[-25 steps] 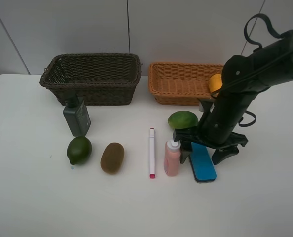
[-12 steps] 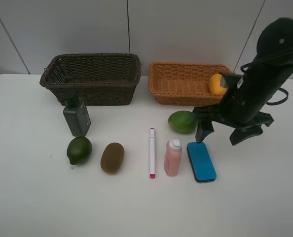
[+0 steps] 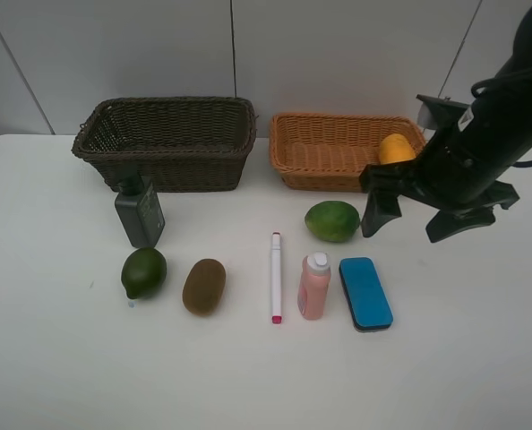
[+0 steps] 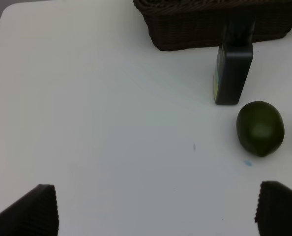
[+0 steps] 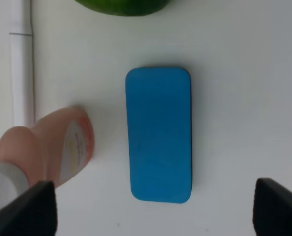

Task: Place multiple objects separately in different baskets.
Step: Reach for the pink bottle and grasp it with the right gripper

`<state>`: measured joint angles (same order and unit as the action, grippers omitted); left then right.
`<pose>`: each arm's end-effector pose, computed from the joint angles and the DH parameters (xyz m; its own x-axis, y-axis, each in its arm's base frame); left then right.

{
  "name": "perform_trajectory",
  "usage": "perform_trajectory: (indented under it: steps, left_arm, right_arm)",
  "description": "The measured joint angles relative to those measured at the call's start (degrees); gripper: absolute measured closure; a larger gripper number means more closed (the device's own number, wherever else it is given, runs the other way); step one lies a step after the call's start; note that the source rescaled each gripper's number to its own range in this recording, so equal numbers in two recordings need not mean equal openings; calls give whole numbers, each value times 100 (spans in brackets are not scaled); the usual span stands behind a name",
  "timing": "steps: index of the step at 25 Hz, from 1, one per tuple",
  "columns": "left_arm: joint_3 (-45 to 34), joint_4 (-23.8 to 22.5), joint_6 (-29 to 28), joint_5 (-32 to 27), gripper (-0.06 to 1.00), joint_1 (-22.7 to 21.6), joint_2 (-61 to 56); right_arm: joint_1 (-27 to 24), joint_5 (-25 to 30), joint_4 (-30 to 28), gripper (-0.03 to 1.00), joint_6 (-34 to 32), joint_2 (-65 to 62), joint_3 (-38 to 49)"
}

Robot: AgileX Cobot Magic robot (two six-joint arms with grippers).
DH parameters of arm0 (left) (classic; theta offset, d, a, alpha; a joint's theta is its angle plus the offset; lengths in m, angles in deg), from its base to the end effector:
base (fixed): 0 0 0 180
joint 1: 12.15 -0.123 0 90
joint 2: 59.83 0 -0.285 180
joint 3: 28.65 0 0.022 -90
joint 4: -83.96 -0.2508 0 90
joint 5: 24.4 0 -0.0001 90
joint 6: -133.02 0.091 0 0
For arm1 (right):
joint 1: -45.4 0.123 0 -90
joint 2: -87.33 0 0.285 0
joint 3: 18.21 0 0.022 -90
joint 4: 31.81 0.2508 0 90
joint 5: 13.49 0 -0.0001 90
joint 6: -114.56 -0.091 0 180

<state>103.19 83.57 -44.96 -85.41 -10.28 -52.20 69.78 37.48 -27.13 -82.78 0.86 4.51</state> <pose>-0.0062 0.0007 0.2789 -0.4492 0.0532 -0.8918 0.0447 0.9983 0.0371 0.2457 0.1177 0.2277 -0.9802 -0.0642 -0.1875 -0.0905 0.9867 0.1352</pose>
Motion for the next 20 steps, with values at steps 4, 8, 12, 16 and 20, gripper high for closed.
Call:
perform_trajectory:
  steps: [4, 8, 12, 16, 20]
  left_arm:
    - [0, 0, 0, 0, -6, 0, 0]
    - [0, 0, 0, 0, -6, 0, 0]
    - [0, 0, 0, 0, -6, 0, 0]
    - [0, 0, 0, 0, -6, 0, 0]
    - [0, 0, 0, 0, -6, 0, 0]
  right_arm:
    - [357, 194, -6, -3, -31, 0, -367]
    - [701, 373, -19, -3, -245, 0, -752]
    - [881, 479, -36, -3, -302, 27, -789]
    - [1125, 535, 9, -3, -321, 295, -789]
    - [1333, 437, 236, -3, -321, 675, -789]
